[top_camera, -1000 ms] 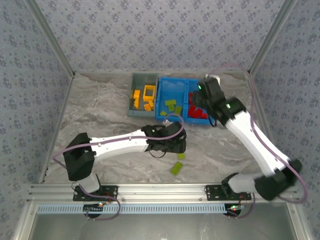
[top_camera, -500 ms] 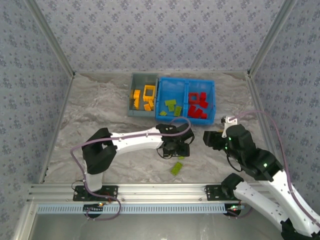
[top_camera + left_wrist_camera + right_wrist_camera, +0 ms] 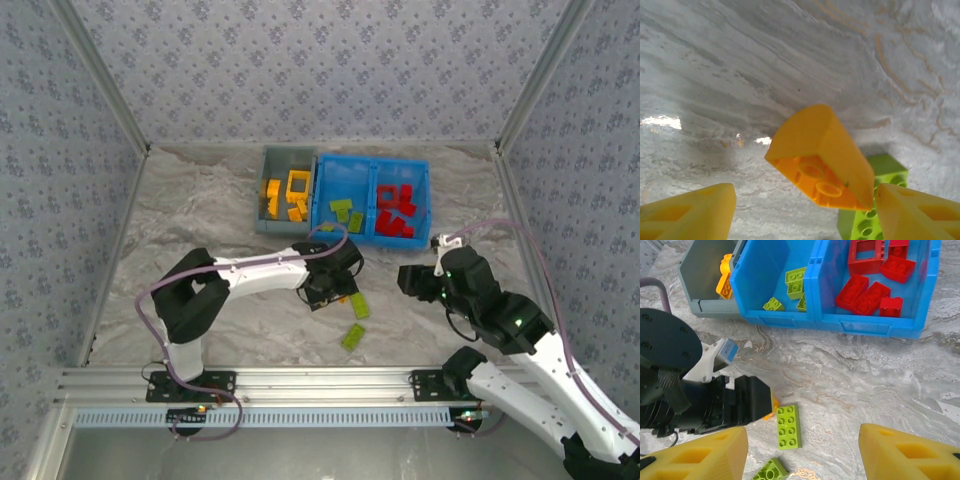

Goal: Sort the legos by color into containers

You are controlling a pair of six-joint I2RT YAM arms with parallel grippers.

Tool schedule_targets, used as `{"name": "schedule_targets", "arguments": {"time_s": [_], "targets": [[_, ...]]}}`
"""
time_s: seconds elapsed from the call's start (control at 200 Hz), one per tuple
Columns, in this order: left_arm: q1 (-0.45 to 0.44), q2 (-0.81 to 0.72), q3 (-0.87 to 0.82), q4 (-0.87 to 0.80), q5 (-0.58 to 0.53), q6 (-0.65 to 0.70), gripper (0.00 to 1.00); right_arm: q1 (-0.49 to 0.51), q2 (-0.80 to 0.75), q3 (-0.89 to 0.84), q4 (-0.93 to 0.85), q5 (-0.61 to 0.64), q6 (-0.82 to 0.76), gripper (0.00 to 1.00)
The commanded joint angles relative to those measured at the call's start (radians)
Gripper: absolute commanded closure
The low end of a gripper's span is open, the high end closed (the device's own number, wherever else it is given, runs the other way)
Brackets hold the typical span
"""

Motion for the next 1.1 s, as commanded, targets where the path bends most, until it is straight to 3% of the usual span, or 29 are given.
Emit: {"name": "schedule_targets", "arguments": {"time_s": [0.0,0.17,0.48,0.75,0.929,1.094], "targets": [[0.013,-0.024,-0.006,0.080,0.023,-0.121,0.28,0.014,-0.008,-0.017,0.037,-0.049,0.000,0.37],[0.026,0.014,-0.043,0.177,0.083,-0.246,0.35,0.017,-0.015,-0.024,0.089,-0.158,-0.039,0.34],[0.024,0.063,-0.015,0.109,0.102,-0.287,0.49,0.016,-0.010,-0.023,0.076,-0.134,-0.033,0.33],[0.027,0.089,-0.009,0.079,0.073,-0.308,0.53,0.016,-0.010,-0.022,0.074,-0.127,-0.032,0.33],[0.036,0.079,-0.007,0.071,0.046,-0.291,0.73,0.017,-0.006,-0.026,0.075,-0.128,-0.030,0.34],[0.041,0.018,-0.006,0.015,-0.016,-0.243,0.85,0.017,0.001,-0.028,0.079,-0.132,-0.032,0.33]]}}
